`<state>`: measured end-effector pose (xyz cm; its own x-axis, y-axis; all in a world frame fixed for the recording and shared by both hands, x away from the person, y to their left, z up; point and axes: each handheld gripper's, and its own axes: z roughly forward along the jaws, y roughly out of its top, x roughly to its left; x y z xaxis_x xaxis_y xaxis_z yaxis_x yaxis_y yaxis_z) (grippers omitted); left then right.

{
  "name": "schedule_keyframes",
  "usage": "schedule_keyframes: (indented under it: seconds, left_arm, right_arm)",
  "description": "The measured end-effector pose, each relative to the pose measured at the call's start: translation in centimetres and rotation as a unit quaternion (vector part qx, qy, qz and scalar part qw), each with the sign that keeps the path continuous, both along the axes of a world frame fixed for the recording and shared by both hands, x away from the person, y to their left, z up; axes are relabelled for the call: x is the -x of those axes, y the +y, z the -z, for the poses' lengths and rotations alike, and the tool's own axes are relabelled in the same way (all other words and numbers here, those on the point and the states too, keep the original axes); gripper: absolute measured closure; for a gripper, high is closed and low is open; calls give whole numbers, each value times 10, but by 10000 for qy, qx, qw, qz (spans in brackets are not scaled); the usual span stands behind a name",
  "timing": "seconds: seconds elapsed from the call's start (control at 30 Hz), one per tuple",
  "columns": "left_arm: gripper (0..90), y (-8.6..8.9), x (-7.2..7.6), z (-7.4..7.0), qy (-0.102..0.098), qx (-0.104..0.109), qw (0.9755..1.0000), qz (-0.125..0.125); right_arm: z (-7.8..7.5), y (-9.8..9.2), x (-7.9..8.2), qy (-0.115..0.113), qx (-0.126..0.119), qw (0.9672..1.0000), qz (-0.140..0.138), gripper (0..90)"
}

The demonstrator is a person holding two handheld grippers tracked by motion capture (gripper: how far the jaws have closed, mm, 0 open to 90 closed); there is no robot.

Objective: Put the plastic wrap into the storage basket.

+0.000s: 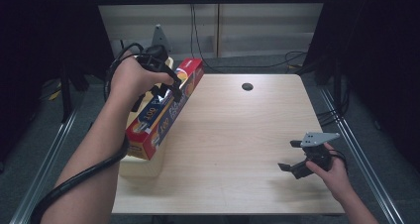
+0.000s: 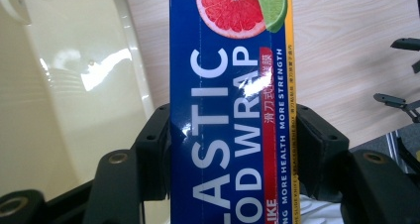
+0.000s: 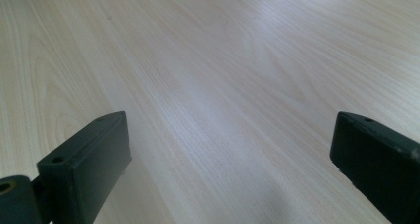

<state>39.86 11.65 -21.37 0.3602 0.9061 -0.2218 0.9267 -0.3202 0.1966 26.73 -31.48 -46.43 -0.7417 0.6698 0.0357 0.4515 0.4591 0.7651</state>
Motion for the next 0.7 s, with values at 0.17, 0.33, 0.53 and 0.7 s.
schedule_keyframes:
  seconds: [0.17,0.33,0.53,0.7]
  left_arm:
    - [416,8,1,-5,-63,3,10000,-78]
    - [416,17,1,-8,-106,8,9998,-146]
    - [416,22,1,-11,-114,6,9997,-198]
    - [415,28,2,-15,-144,16,9995,-263]
  right_arm:
    - [0,0,1,42,-4,10000,-4,21]
    - [0,0,0,-1,-9,10000,20,21]
    - [1,1,0,30,24,10000,-20,21]
    - [0,0,0,32,34,10000,0,20]
